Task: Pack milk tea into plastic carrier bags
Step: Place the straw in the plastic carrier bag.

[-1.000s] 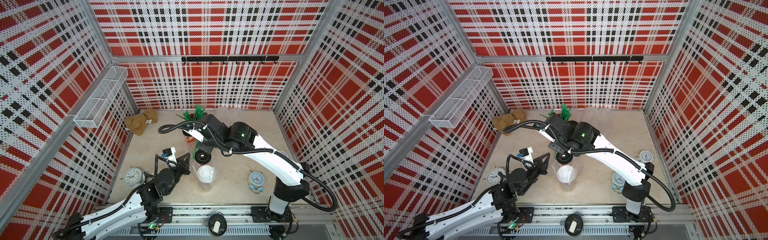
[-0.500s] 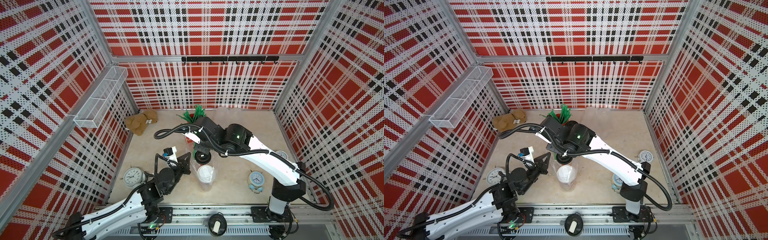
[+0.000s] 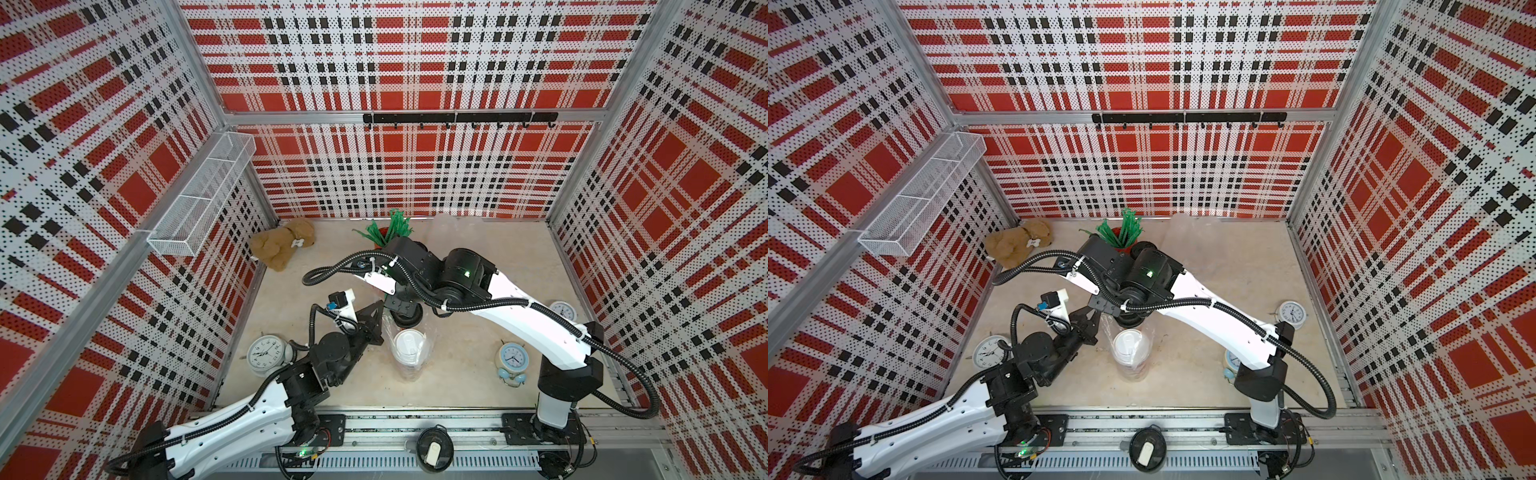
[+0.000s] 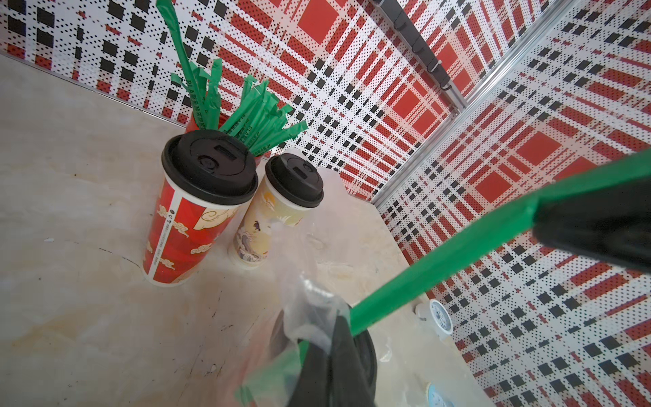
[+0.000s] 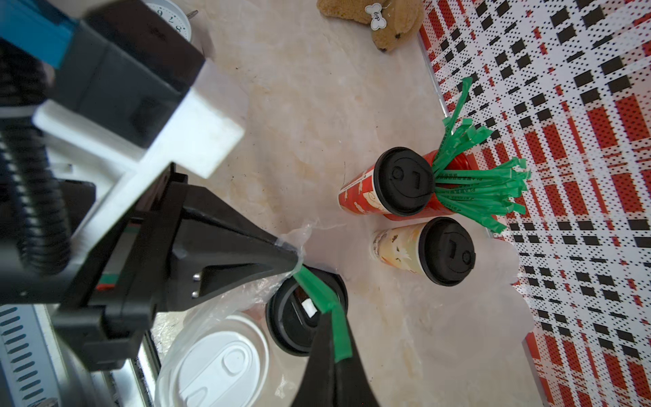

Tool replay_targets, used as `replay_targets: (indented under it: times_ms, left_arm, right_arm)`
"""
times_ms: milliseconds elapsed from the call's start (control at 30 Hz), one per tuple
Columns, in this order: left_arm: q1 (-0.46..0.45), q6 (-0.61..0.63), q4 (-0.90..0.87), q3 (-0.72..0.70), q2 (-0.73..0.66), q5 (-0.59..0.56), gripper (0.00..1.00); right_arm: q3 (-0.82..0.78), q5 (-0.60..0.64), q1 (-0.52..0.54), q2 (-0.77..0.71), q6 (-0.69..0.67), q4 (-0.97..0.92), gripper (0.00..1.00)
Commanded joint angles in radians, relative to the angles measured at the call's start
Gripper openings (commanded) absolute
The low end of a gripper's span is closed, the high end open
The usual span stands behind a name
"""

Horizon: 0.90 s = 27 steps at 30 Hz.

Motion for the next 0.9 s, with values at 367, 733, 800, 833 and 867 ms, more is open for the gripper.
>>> replay_targets:
  times_ms: [367,733,800,833,867]
  left_arm:
    - [0.008,0.011,0.031,0.029,-0.009,0.007,0.0]
    - [0.006,-0.028,-0.005,-0.002,-0.047,0.003,0.0]
    - [0.006,-0.035,-0.013,-0.006,-0.053,0.003,0.0]
    - [0.006,-0.039,-0.015,-0.009,-0.054,0.003,0.0]
    - [0.006,-0.043,-0.018,-0.012,-0.057,0.003,0.0]
  right_arm:
    - [-0.215,-0.087,-0.064,-0.048,0.105,0.146,0.0]
    - [-0.322,-0.057,-0.14,-0.058,0.155,0.273,0.0]
    - [-0.329,-0.044,-0.141,-0.055,0.153,0.288,0.0]
    - [-0.337,-0.034,-0.143,-0.054,0.153,0.298,0.0]
    - [-0.345,-0.023,-0.144,-0.051,0.152,0.306,0.0]
